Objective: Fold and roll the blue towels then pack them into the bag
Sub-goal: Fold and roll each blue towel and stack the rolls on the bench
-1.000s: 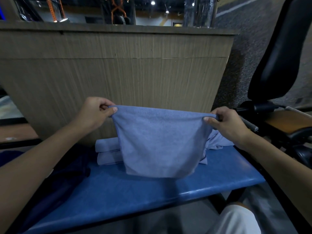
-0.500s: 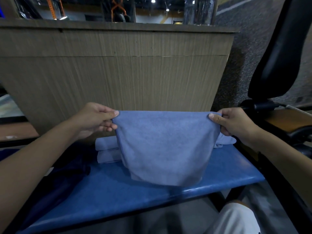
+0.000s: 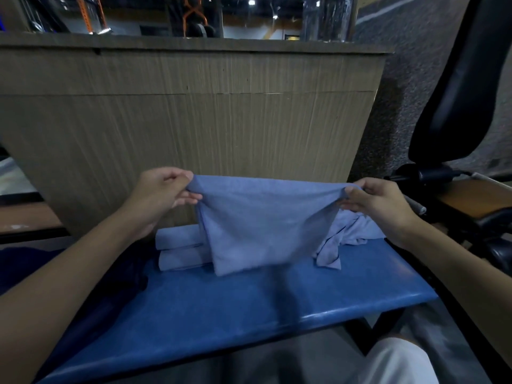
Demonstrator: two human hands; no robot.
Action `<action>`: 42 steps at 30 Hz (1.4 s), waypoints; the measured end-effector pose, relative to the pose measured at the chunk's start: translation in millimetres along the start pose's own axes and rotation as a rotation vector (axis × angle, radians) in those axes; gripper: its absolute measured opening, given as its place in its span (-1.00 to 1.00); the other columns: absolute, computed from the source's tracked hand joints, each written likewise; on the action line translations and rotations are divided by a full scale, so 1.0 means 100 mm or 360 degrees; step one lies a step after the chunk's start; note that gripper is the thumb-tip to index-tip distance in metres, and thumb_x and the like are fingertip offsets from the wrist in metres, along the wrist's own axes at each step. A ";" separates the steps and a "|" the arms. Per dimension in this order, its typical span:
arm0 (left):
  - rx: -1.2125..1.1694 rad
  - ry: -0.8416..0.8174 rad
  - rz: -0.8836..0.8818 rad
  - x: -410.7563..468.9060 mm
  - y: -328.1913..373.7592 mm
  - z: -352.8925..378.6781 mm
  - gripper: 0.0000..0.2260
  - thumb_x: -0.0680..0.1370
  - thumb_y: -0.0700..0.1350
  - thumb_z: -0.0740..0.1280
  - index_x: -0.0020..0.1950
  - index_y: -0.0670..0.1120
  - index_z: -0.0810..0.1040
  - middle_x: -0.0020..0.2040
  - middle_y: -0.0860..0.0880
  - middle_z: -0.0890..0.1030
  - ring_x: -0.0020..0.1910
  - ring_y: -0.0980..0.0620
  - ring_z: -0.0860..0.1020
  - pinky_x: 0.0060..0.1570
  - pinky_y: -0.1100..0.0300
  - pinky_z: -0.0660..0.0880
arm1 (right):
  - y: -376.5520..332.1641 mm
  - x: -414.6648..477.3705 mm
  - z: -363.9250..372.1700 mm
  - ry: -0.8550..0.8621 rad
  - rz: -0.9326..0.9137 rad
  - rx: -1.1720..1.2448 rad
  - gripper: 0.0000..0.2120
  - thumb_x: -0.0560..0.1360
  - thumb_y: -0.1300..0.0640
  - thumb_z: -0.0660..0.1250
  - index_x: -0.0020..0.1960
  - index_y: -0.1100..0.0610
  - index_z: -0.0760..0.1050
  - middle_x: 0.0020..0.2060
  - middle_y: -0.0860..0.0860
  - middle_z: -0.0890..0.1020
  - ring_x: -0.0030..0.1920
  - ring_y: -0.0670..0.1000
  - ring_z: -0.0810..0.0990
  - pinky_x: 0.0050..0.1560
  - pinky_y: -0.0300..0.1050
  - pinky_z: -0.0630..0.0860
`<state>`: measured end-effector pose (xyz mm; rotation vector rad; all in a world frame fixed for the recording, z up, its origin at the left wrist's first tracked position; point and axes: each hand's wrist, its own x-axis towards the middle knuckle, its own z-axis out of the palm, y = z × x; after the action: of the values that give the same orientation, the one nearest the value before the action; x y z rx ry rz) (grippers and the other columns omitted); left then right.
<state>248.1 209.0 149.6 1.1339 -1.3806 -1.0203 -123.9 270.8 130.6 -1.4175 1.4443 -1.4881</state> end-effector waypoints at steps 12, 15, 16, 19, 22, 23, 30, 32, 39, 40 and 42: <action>0.0388 -0.0649 -0.0945 -0.76 -1.34 -0.01 -0.72 0.67 -0.10 0.19 0.07 -0.33 0.51 -0.08 -0.27 0.60 -0.15 -0.23 0.68 -0.13 0.04 0.66 | 1.27 -0.77 0.16 -0.0466 0.0563 -0.0497 -0.80 0.49 0.32 0.38 -0.31 0.32 0.53 -0.47 0.07 0.53 -0.44 -0.07 0.42 -0.35 -0.23 0.34; 0.0421 -0.0796 -0.1079 -0.83 -1.62 -0.01 -0.73 0.67 -0.08 0.20 0.06 -0.29 0.50 -0.11 -0.25 0.62 -0.14 -0.21 0.69 -0.19 0.11 0.62 | 1.51 -0.90 0.19 -0.0563 0.0683 -0.0506 -0.81 0.48 0.30 0.38 -0.30 0.30 0.51 -0.49 0.02 0.48 -0.46 -0.11 0.38 -0.42 -0.35 0.29; 0.0438 -0.0851 -0.1121 -0.81 -1.68 -0.03 -0.73 0.67 -0.07 0.19 0.07 -0.29 0.51 -0.09 -0.25 0.62 -0.14 -0.19 0.70 -0.20 0.14 0.61 | 1.57 -0.91 0.19 -0.0589 0.0704 -0.0496 -0.80 0.49 0.29 0.37 -0.30 0.28 0.50 -0.49 0.00 0.45 -0.45 -0.12 0.36 -0.42 -0.35 0.28; 0.0634 -0.1049 -0.1154 -0.69 -1.81 -0.05 -0.71 0.67 -0.03 0.18 0.08 -0.24 0.55 0.00 -0.20 0.63 -0.15 -0.12 0.70 -0.18 0.12 0.60 | 1.70 -0.88 0.19 -0.0639 0.0737 -0.0495 -0.76 0.53 0.33 0.28 -0.31 0.27 0.51 -0.47 -0.03 0.47 -0.40 -0.12 0.40 -0.36 -0.34 0.31; 0.0975 -0.0948 -0.0813 -0.49 -2.07 -0.02 -0.80 0.65 -0.10 0.23 -0.03 -0.13 0.63 -0.03 -0.13 0.68 -0.17 0.00 0.65 -0.23 0.17 0.53 | 1.84 -0.82 0.28 -0.0619 0.0723 -0.0531 -0.73 0.55 0.37 0.22 -0.26 0.32 0.60 -0.30 0.10 0.66 -0.26 -0.11 0.55 -0.17 -0.27 0.44; 0.1036 -0.0844 -0.0633 -0.43 -2.20 0.00 -0.83 0.63 -0.12 0.27 -0.08 -0.07 0.64 -0.04 -0.09 0.68 -0.13 0.04 0.63 -0.17 0.17 0.52 | 1.89 -0.79 0.33 -0.0599 0.0721 -0.0540 -0.75 0.57 0.33 0.24 -0.20 0.29 0.63 -0.22 0.11 0.69 -0.19 -0.11 0.58 -0.10 -0.27 0.46; 0.1660 -0.0875 -0.0038 -0.39 -2.72 0.15 -0.69 0.58 0.09 0.19 0.24 0.06 0.57 0.24 0.16 0.51 0.22 0.04 0.46 0.22 0.01 0.35 | 2.27 -0.65 0.61 -0.0606 0.0453 -0.1008 -0.81 0.57 0.08 0.32 0.15 0.06 0.58 0.00 -0.07 0.64 0.03 -0.06 0.59 0.06 -0.22 0.46; 0.1786 -0.0892 0.0088 -0.38 -2.69 0.14 -0.71 0.56 0.10 0.12 0.12 0.14 0.59 0.12 0.21 0.53 0.12 0.09 0.48 0.07 0.06 0.28 | 2.29 -0.64 0.62 -0.0546 0.0348 -0.1143 -0.84 0.57 0.10 0.32 0.10 0.12 0.60 -0.09 -0.04 0.63 -0.05 -0.02 0.58 -0.04 -0.19 0.41; 0.1555 -0.0701 0.0101 -0.34 -2.76 0.19 -0.72 0.55 0.02 0.37 0.23 0.00 0.55 0.06 0.07 0.52 0.03 -0.03 0.48 0.10 -0.06 0.43 | 2.37 -0.53 0.72 -0.0412 0.0100 -0.1216 -0.96 0.51 0.22 0.38 -0.05 0.13 0.59 -0.20 -0.04 0.57 -0.11 0.09 0.59 -0.10 -0.11 0.44; 0.1605 -0.0685 0.0078 -0.32 -2.76 0.21 -0.64 0.55 0.04 0.38 0.31 -0.04 0.51 0.15 0.03 0.50 0.09 -0.06 0.47 0.14 -0.05 0.42 | 2.39 -0.50 0.75 -0.0367 0.0103 -0.1192 -0.92 0.50 0.22 0.39 -0.01 0.12 0.57 -0.16 -0.01 0.59 -0.07 0.10 0.59 -0.05 -0.05 0.49; 0.1792 -0.0668 0.0049 -0.27 -2.78 0.26 -0.57 0.55 0.10 0.35 0.36 -0.05 0.47 0.23 0.01 0.47 0.17 -0.08 0.45 0.17 0.00 0.35 | 2.43 -0.44 0.80 -0.0301 0.0189 -0.1130 -0.82 0.49 0.17 0.40 0.09 0.07 0.53 -0.07 0.02 0.63 0.02 0.11 0.60 0.08 0.08 0.54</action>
<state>252.2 181.3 -129.9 1.7185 -2.4335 -0.3962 -95.6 238.4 -125.8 -1.7681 1.9924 -0.7542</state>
